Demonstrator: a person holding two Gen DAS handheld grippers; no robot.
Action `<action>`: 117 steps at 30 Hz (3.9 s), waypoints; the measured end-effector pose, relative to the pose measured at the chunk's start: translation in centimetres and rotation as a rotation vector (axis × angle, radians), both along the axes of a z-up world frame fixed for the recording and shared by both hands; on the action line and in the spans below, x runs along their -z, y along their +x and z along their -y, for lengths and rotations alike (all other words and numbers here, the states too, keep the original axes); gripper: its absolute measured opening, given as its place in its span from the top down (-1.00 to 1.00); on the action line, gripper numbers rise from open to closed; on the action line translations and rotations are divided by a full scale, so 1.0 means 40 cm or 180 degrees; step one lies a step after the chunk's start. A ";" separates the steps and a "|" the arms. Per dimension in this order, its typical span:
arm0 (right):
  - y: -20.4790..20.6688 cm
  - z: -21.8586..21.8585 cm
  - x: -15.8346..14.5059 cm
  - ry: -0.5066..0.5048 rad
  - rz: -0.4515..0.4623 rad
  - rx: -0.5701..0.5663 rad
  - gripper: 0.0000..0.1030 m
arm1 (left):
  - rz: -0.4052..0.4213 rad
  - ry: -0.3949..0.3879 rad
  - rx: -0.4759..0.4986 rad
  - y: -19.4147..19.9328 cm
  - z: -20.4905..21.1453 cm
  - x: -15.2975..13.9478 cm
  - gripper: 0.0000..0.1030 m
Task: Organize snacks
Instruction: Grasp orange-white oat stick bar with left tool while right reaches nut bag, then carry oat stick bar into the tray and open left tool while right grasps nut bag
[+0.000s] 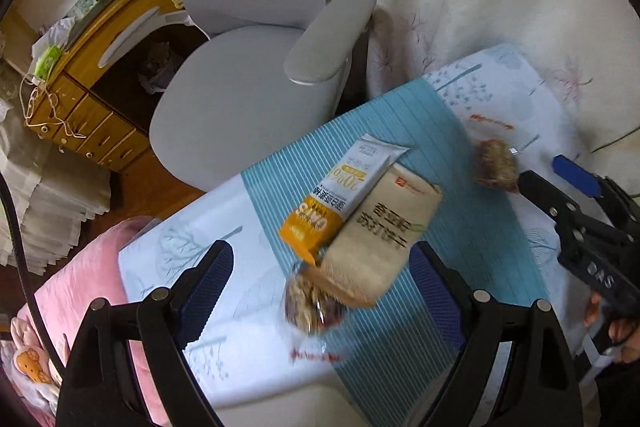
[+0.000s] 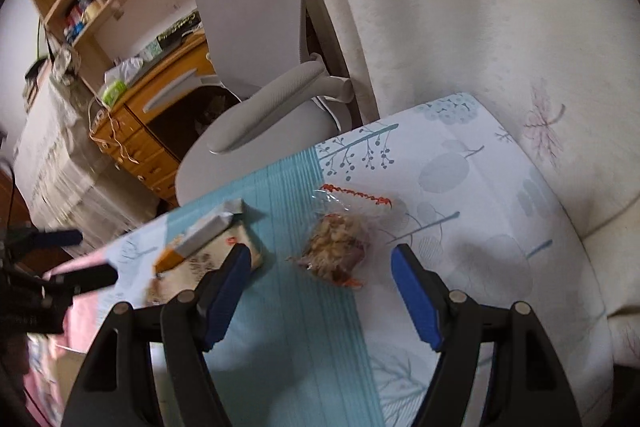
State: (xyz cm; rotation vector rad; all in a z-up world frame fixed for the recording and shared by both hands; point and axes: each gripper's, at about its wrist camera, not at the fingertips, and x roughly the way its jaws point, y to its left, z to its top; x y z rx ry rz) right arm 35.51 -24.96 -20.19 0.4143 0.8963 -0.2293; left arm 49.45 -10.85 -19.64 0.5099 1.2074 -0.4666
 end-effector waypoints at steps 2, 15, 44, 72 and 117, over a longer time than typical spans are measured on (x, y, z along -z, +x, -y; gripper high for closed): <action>0.007 -0.001 0.022 -0.0081 -0.0016 -0.0024 -0.42 | -0.0050 0.0034 0.0058 0.012 0.013 0.036 -0.72; 0.023 0.001 0.091 -0.0259 0.0066 -0.0038 -0.42 | -0.0173 -0.0028 -0.0042 0.077 0.066 0.164 -0.72; -0.008 -0.014 0.097 -0.0181 0.0067 -0.0270 0.16 | -0.0970 -0.0781 -0.0695 0.141 0.004 0.219 0.19; -0.342 -0.092 0.036 0.0569 -0.0662 -0.0243 0.21 | -0.1090 -0.1138 -0.0955 -0.159 -0.064 -0.015 0.26; -0.672 -0.690 -0.312 0.0469 0.0043 -0.0645 0.29 | -0.0853 -0.1699 -0.0958 -0.725 -0.780 -0.270 0.25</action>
